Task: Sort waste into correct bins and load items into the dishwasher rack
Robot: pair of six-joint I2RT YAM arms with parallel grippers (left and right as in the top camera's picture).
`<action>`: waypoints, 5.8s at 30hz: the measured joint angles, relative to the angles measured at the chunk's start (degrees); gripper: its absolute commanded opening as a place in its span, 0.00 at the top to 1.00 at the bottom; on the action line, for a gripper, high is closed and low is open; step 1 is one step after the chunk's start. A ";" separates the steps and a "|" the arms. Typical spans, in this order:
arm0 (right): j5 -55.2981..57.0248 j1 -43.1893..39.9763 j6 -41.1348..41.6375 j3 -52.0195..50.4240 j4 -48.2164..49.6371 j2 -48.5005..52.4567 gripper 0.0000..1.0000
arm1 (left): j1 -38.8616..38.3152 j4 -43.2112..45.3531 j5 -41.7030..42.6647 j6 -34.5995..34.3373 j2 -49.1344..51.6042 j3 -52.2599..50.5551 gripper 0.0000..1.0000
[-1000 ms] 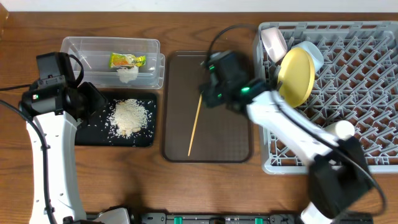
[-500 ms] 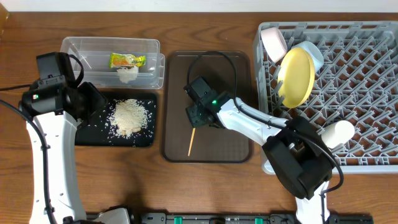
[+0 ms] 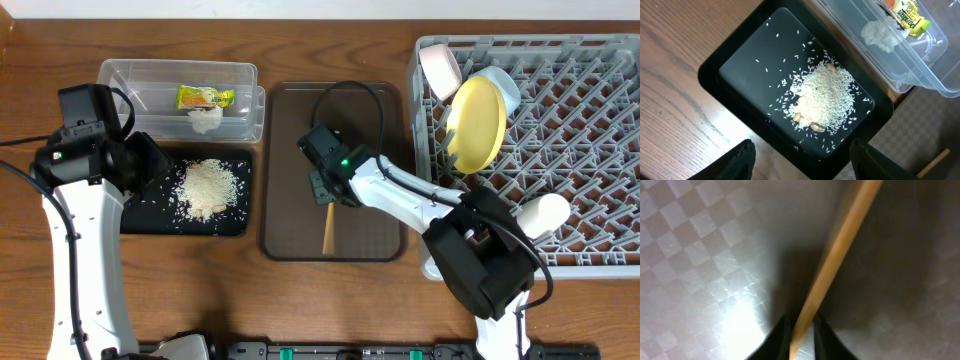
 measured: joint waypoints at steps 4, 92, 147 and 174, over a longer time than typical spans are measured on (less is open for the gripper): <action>0.07 -0.44 0.26 0.00 -0.02 -0.02 0.98 | 0.00 0.00 0.00 0.00 0.00 0.00 0.36; -14.21 -26.64 -18.56 -1.97 -12.83 -32.00 0.99 | -15.85 3.23 0.13 7.63 0.00 0.00 0.22; -2.67 -19.37 -11.45 -1.86 -23.63 -17.20 0.99 | -15.85 3.23 0.13 7.78 0.00 0.00 0.22; 0.52 -19.37 -10.23 -1.86 -25.44 -17.20 0.99 | -15.85 3.23 0.13 7.78 0.00 0.00 0.22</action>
